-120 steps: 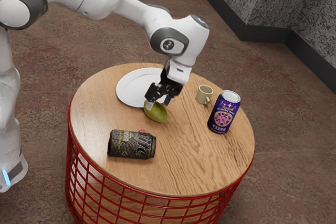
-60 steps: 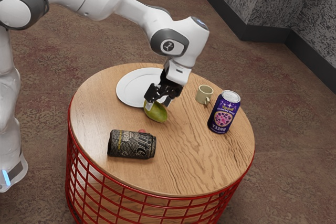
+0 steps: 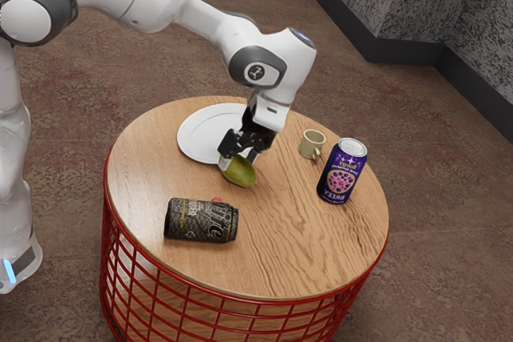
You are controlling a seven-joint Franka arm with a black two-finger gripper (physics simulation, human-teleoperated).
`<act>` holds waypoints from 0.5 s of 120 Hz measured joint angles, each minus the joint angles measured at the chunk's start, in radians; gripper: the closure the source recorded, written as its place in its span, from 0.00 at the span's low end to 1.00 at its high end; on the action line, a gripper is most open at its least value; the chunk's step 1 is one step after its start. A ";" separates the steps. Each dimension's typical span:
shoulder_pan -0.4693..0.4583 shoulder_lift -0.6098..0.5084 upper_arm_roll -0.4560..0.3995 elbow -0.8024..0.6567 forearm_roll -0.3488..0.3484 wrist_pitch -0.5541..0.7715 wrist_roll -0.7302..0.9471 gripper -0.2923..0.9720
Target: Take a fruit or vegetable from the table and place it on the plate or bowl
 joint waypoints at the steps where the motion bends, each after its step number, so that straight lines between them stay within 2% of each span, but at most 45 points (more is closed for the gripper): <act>1: 0.000 0.001 0.000 0.000 -0.001 0.000 0.000 0.23; 58: 0.006 0.023 0.000 -0.001 -0.012 0.006 -0.007 0.23; 60: 0.006 0.023 0.000 -0.001 -0.014 0.006 -0.007 0.25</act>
